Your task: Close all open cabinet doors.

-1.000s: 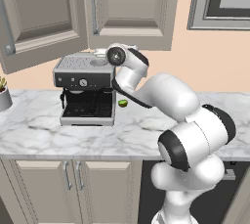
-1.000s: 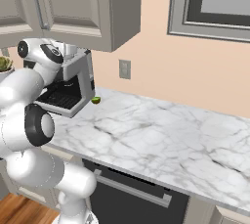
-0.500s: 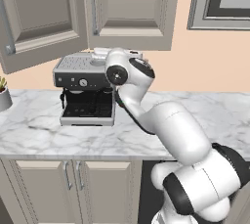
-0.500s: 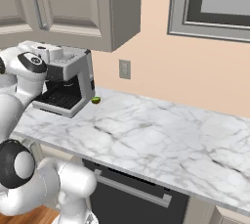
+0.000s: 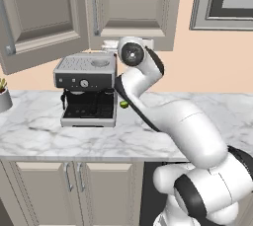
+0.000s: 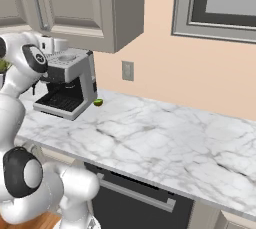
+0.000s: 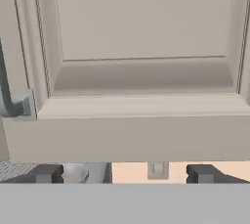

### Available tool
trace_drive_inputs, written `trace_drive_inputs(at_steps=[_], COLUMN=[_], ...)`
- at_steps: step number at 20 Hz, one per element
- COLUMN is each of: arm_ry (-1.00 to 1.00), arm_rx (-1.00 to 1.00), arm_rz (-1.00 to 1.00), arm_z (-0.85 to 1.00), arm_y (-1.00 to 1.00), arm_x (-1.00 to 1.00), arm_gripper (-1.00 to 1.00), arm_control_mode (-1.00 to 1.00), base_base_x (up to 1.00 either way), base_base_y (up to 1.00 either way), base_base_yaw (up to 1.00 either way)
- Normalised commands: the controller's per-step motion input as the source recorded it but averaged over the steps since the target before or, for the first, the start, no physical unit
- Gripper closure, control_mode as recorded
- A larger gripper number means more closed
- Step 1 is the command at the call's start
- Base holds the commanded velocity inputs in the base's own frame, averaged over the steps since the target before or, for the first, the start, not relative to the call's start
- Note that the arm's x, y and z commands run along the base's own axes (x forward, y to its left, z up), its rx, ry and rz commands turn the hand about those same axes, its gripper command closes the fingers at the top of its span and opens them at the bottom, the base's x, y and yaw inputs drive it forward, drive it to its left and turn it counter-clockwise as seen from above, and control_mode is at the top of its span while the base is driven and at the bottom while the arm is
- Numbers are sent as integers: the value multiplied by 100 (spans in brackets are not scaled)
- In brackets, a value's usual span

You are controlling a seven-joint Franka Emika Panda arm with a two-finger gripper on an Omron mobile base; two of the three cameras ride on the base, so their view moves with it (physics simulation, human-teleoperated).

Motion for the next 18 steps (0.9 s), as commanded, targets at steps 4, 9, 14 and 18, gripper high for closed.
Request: trace_drive_inputs(at_steps=[4, 9, 14, 18], arm_ry=[86, 34, 15, 3], arm_rx=[0, 0, 0, 3], arm_rz=[1, 0, 0, -1], arm_z=[0, 14, -20, -55], arm_y=[0, -11, -25, -63], arm_x=[-57, -100, -100, -97], arm_gripper=[-100, -100, -100, -100], arm_control_mode=[-100, -100, -100, -100], base_base_x=[0, 0, 0, 0], base_base_y=[0, 0, 0, 0], base_base_yaw=[0, 0, 0, 0])
